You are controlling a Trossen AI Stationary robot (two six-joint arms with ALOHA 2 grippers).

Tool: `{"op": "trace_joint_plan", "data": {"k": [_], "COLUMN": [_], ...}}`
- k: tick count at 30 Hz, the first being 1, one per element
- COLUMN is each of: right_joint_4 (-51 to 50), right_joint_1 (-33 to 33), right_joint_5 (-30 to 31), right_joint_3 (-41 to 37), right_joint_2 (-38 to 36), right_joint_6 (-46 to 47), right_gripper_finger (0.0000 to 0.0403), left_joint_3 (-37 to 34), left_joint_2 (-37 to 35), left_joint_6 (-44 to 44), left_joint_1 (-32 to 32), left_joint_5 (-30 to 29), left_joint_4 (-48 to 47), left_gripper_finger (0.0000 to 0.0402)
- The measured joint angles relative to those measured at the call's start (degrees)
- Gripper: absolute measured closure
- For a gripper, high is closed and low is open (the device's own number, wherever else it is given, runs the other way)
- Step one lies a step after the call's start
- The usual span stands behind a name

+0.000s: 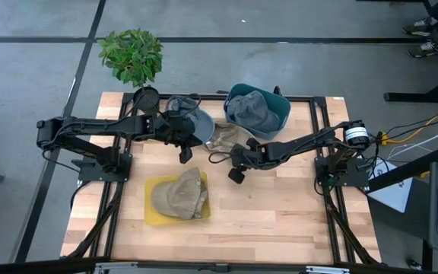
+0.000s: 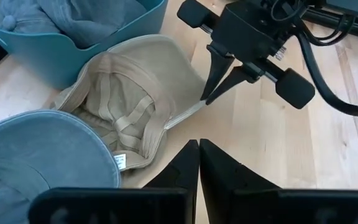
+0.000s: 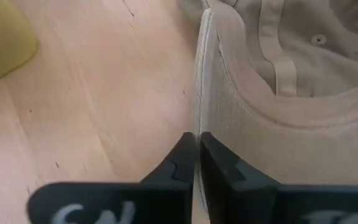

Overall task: Pick & Place hat
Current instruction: Put the brown cap into the yellow bin

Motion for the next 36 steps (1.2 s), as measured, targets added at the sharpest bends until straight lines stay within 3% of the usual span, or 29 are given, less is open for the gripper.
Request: {"op": "trace_joint_plan", "data": {"k": [7, 11, 19, 28, 36], "right_joint_4": [-1.2, -1.1, -3.1, -3.0, -1.5], "right_joint_1": [0.0, -0.4, -2.7, -3.4, -3.3], "right_joint_5": [-0.6, -2.2, -3.8, -14.9, -15.3], "right_joint_3": [0.3, 1.4, 2.4, 2.5, 2.5], "right_joint_2": [-2.0, -5.6, -12.8, -12.4, -8.6], "right_joint_6": [5.3, 5.0, 1.2, -0.6, 3.8], "right_gripper_finger": [0.0400, 0.0401, 0.0400, 0.0349, 0.0281], "left_joint_3": [0.0, 0.7, 1.1, 1.1, 1.1], "left_joint_2": [-0.4, -0.5, -2.6, -3.0, -3.0], "left_joint_6": [-0.7, -0.7, 5.5, 7.2, 8.6], "left_joint_1": [0.0, 0.0, 0.3, 0.3, 0.3], "left_joint_5": [2.5, 4.5, 3.1, 2.9, 2.9], "left_joint_4": [0.0, -0.4, -0.4, -1.0, -2.9], "left_gripper_finger": [0.0391, 0.0395, 0.0392, 0.0395, 0.0391]}}
